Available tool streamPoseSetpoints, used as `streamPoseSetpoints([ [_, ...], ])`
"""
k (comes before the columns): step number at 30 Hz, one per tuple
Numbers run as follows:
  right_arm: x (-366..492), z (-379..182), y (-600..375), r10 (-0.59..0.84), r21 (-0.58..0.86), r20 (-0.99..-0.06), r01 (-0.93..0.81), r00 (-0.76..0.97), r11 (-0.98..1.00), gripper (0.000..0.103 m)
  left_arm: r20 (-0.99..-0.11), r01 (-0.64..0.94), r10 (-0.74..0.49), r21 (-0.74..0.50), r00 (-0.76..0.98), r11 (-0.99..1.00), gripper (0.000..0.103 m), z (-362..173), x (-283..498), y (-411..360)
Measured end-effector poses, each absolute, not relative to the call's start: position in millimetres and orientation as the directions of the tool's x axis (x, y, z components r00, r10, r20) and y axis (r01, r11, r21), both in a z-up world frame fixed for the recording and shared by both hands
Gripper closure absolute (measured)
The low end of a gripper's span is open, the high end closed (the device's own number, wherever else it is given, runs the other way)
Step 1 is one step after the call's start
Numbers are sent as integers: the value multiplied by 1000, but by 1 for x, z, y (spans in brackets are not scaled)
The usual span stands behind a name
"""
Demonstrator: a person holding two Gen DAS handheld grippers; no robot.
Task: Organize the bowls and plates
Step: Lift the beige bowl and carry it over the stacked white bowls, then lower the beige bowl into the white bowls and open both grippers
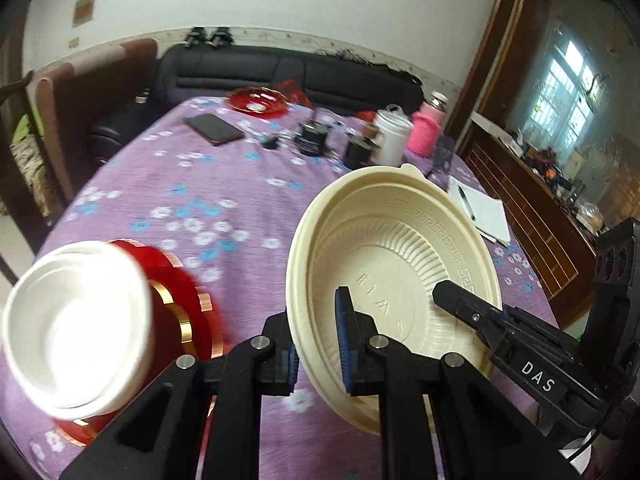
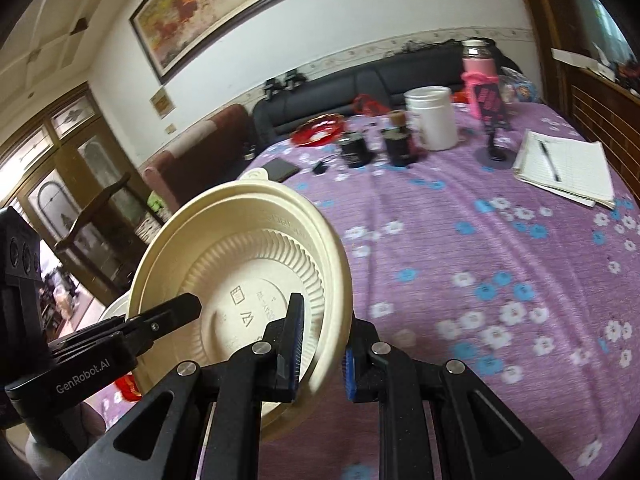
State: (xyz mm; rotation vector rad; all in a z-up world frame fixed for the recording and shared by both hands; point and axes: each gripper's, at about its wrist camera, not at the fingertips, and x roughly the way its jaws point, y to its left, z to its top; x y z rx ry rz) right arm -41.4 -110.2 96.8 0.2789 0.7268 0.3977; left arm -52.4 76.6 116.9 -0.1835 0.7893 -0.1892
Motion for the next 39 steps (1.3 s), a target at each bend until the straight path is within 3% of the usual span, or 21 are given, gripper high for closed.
streamPoseSetpoints([
  [12, -45, 118, 3, 546, 335, -567, -432, 617, 837, 84, -649, -105, -80, -241, 756, 965, 88, 125, -85, 182],
  [22, -30, 104, 81, 585, 308, -608, -519, 537, 797, 84, -653, -260, 57, -219, 755, 940, 88, 114, -97, 251],
  [32, -8, 77, 110, 566, 311, -669, -510, 482, 802, 84, -678, -303, 90, -202, 730, 932, 88, 101, -92, 266],
  [39, -4, 76, 112, 565, 312, -674, -510, 476, 801, 84, -653, -317, 165, -122, 739, 940, 88, 107, -92, 258],
])
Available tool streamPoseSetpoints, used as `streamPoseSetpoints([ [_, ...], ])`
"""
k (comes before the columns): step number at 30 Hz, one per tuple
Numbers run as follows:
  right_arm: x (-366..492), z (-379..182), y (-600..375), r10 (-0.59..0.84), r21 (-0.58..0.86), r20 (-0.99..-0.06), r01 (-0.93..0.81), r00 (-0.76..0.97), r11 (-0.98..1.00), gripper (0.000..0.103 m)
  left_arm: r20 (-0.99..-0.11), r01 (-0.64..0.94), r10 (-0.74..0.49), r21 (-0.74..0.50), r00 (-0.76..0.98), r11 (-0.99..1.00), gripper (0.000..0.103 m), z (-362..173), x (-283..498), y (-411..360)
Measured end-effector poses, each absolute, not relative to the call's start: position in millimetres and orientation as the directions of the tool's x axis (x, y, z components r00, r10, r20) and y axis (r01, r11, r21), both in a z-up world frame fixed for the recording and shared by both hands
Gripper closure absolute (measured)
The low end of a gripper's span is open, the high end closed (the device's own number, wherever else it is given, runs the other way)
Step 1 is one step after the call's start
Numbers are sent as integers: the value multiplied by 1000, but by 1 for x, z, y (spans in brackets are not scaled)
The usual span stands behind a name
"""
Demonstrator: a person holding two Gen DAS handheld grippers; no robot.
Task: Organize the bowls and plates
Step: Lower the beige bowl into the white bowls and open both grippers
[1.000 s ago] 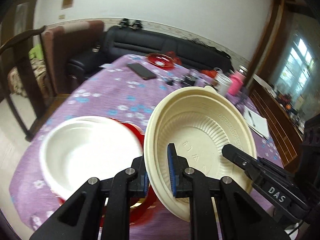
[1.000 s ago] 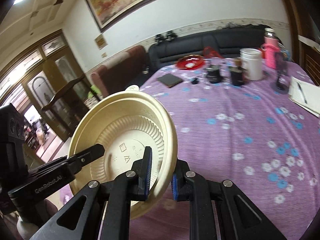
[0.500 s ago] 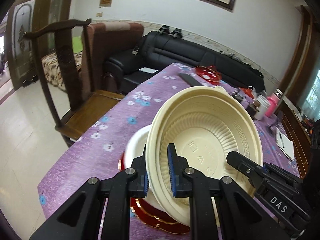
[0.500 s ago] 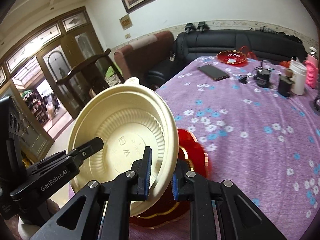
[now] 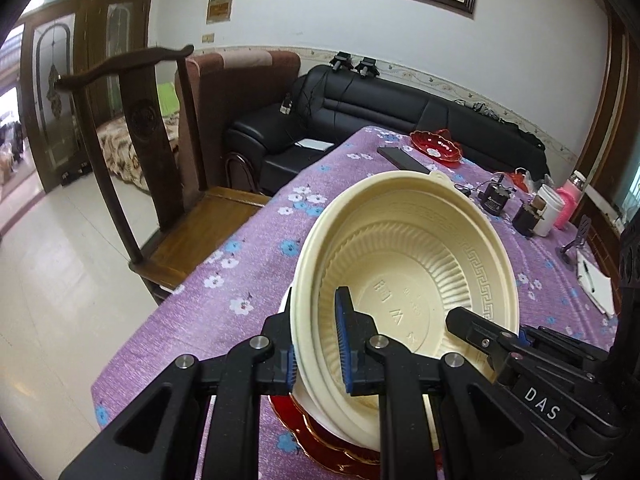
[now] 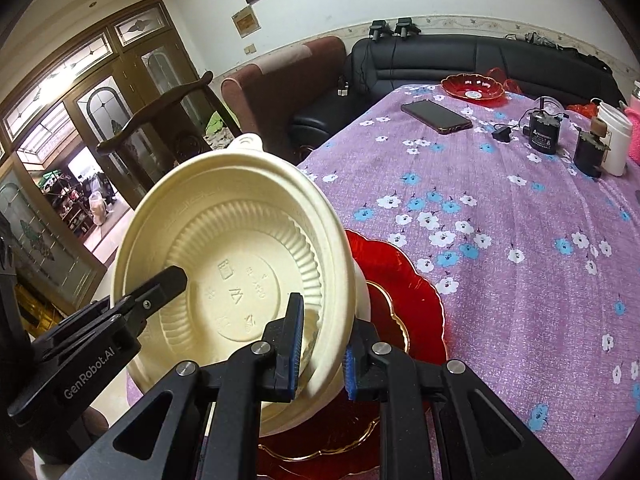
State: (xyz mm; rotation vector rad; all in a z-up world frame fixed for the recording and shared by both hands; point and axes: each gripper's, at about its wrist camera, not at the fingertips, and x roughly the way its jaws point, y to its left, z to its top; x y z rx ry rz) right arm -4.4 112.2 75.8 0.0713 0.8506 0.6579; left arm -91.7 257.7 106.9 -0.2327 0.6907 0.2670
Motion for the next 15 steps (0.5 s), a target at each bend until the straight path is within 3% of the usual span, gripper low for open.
streamPoseSetpoints([
  [7, -6, 76, 115, 572, 312, -670, -520, 473, 795, 83, -602, -356, 285, 2, 746, 935, 88, 112, -94, 246],
  [15, -4, 72, 113, 569, 316, -675, -513, 470, 798, 83, -621, -353, 287, 17, 729, 935, 88, 106, -88, 245],
])
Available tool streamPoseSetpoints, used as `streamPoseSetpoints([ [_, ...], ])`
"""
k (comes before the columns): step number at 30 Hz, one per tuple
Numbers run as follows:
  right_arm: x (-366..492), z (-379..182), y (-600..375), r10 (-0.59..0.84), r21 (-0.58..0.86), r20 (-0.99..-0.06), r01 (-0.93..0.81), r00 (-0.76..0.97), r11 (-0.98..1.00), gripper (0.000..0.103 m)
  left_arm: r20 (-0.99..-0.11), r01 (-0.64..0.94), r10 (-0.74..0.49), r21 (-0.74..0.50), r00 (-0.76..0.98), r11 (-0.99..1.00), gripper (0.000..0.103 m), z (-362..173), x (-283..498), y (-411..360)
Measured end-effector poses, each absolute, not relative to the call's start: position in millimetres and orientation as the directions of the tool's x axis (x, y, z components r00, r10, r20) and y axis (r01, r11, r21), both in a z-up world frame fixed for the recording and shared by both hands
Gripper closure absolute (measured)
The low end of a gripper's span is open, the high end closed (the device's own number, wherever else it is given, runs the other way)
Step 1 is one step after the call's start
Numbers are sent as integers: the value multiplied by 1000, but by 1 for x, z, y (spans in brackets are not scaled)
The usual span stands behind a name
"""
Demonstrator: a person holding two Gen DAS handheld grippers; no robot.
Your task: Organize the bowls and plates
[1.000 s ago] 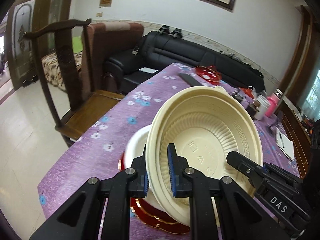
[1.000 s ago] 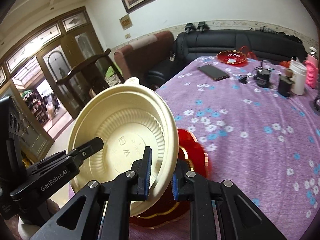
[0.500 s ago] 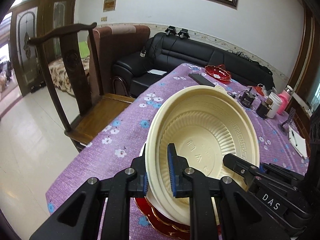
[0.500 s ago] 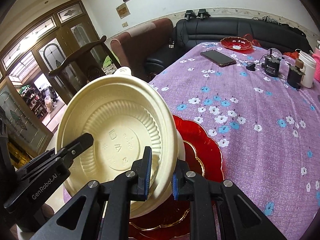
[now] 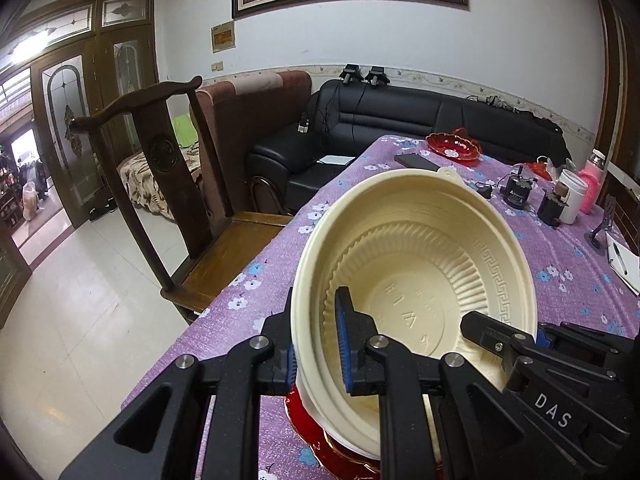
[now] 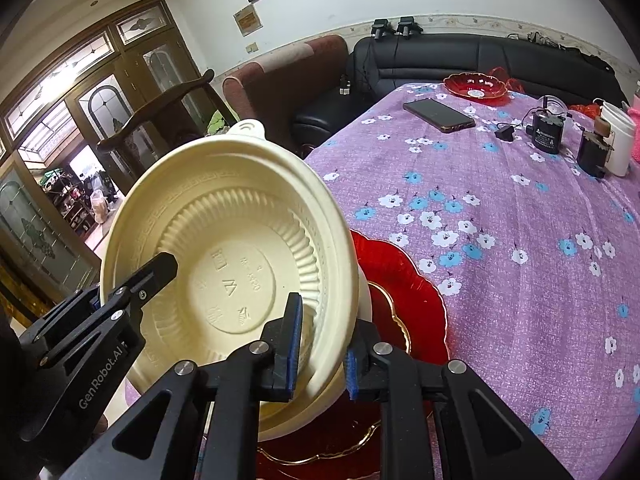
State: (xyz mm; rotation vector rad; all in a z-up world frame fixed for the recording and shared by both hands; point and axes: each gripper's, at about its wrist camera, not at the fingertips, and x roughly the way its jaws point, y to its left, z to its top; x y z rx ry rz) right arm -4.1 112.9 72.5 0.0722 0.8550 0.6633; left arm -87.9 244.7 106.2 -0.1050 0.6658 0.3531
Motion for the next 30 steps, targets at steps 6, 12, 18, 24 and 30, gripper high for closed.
streamPoseSetpoints([
  [6, -5, 72, 113, 563, 310, -681, -511, 469, 801, 83, -634, -355, 286, 20, 718, 935, 88, 103, -85, 246],
  [12, -5, 72, 114, 554, 305, -688, -505, 469, 807, 83, -642, -354, 280, 15, 714, 935, 86, 102, -84, 247],
  [18, -7, 74, 119, 533, 275, -694, -506, 484, 817, 83, -617, -375, 301, 11, 727, 927, 47, 106, -91, 249],
  [24, -6, 75, 124, 515, 251, -700, -504, 495, 826, 83, -571, -413, 335, -10, 750, 910, 22, 118, -103, 255],
  [30, -8, 77, 127, 497, 236, -696, -489, 518, 840, 77, -577, -420, 332, -22, 746, 907, 20, 120, -105, 260],
])
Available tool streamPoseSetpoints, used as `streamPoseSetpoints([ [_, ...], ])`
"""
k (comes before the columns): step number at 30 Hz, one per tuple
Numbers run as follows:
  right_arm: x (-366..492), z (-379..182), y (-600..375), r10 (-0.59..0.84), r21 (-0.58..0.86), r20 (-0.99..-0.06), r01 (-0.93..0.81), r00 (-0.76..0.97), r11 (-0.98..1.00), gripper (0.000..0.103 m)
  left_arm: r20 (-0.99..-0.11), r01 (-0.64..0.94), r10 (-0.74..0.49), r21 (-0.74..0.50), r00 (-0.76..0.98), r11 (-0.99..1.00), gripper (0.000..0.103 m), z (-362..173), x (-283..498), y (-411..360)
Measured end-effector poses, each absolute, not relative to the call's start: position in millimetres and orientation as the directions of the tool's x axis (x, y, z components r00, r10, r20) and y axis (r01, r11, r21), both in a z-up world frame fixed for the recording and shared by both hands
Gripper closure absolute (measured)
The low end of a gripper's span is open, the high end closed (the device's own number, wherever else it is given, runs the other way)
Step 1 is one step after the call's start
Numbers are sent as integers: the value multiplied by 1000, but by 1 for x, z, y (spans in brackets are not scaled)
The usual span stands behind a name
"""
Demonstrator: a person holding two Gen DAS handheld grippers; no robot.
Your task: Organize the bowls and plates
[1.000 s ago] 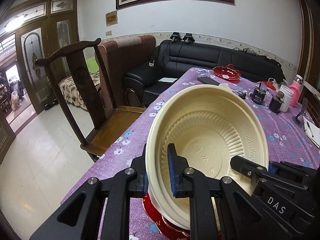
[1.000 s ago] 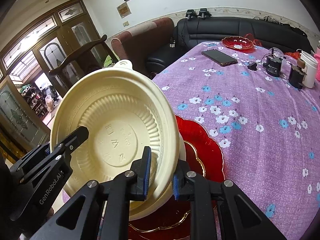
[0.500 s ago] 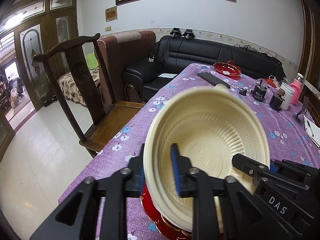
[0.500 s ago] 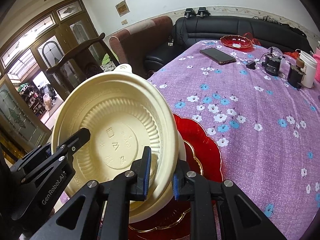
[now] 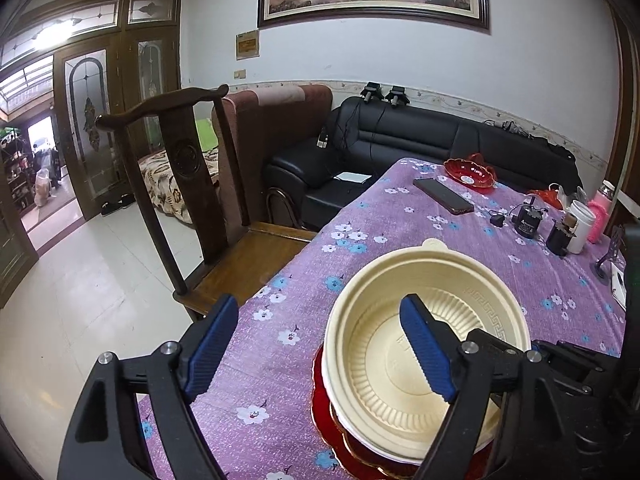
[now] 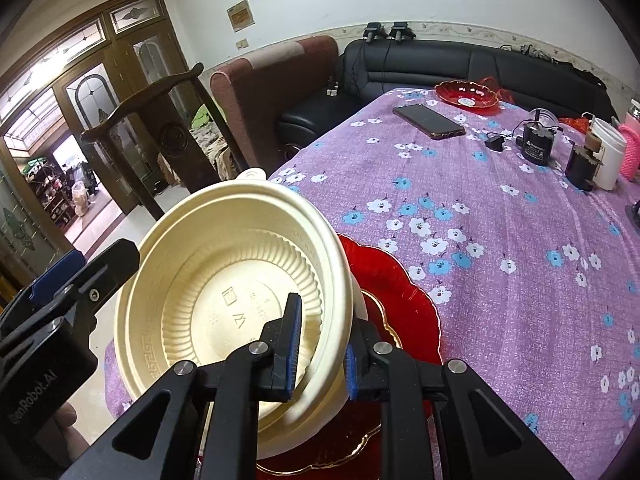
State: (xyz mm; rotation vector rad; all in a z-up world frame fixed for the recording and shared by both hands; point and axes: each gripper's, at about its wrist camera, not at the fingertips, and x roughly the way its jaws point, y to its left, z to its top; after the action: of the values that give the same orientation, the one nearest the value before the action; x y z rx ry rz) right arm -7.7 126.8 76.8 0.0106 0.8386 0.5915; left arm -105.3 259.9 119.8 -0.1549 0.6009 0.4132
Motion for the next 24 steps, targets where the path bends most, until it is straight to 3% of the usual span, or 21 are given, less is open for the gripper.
streamPoseSetpoints([
  [6, -13, 86, 121, 508, 245, -657, -480, 557, 842, 39, -577, -419, 326, -31, 749, 908, 20, 122, -108, 263],
  [24, -26, 95, 89, 500, 256, -611, -444, 614, 859, 31, -563, -387, 315, -10, 764, 922, 15, 133, -116, 239],
])
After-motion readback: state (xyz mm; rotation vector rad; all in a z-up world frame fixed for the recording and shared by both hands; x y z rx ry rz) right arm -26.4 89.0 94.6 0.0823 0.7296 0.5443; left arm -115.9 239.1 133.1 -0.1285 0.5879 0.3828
